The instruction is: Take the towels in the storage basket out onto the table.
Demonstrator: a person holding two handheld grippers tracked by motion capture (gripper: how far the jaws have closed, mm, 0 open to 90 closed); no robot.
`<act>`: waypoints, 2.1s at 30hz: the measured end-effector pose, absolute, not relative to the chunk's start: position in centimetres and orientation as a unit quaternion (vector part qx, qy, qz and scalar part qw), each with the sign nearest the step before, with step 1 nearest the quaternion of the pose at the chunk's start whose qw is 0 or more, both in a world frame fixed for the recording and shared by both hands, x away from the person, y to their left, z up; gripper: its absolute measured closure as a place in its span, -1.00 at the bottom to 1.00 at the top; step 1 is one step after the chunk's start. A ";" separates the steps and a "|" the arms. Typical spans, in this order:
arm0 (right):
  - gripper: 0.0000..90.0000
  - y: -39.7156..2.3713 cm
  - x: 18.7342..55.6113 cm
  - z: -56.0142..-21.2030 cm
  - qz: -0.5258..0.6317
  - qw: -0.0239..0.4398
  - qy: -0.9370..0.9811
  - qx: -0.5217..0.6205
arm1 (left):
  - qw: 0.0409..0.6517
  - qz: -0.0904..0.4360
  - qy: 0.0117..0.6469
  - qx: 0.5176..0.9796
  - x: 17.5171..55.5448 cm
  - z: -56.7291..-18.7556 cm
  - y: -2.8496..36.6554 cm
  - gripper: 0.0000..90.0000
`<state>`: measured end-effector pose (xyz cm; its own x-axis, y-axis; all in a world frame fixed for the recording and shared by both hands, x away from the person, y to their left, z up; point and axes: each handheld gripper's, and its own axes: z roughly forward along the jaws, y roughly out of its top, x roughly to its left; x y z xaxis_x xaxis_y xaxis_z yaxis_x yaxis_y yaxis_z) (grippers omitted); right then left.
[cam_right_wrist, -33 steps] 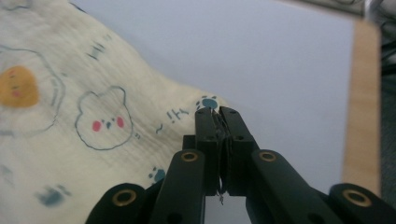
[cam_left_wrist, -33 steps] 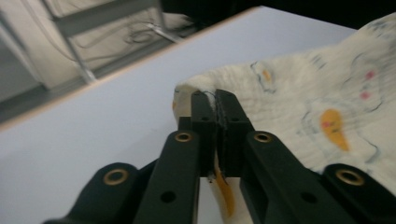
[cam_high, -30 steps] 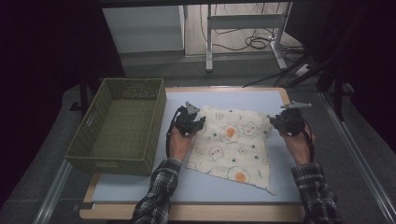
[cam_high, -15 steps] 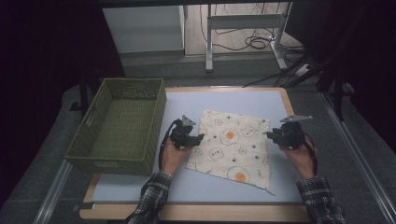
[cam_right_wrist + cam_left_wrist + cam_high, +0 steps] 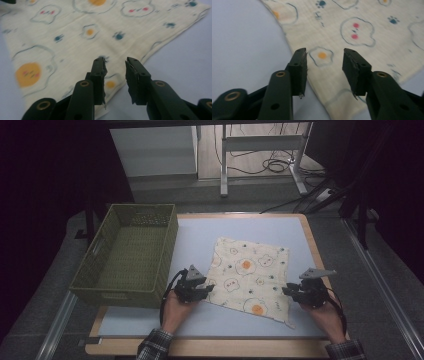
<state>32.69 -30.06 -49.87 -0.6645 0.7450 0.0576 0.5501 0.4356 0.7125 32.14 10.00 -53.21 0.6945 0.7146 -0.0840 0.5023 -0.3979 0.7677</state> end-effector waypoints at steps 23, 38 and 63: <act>1.00 -29.1 25.8 -51.8 0.348 0.126 0.872 0.319 | 0.378 0.138 0.372 0.836 29.3 -54.0 10.3 1.00; 0.74 -30.5 23.0 -50.8 0.363 0.121 0.867 0.320 | 0.385 0.129 0.357 0.841 25.2 -53.5 11.5 0.67; 0.87 -30.5 22.4 -50.6 0.348 0.100 0.879 0.310 | 0.412 0.082 0.346 0.839 23.3 -53.3 11.7 0.54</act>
<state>22.36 -30.48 -50.59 -0.7872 0.6154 0.0405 0.4760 0.5645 0.6743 23.28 11.72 -53.30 0.7468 0.6482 -0.1487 0.5135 -0.4199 0.7483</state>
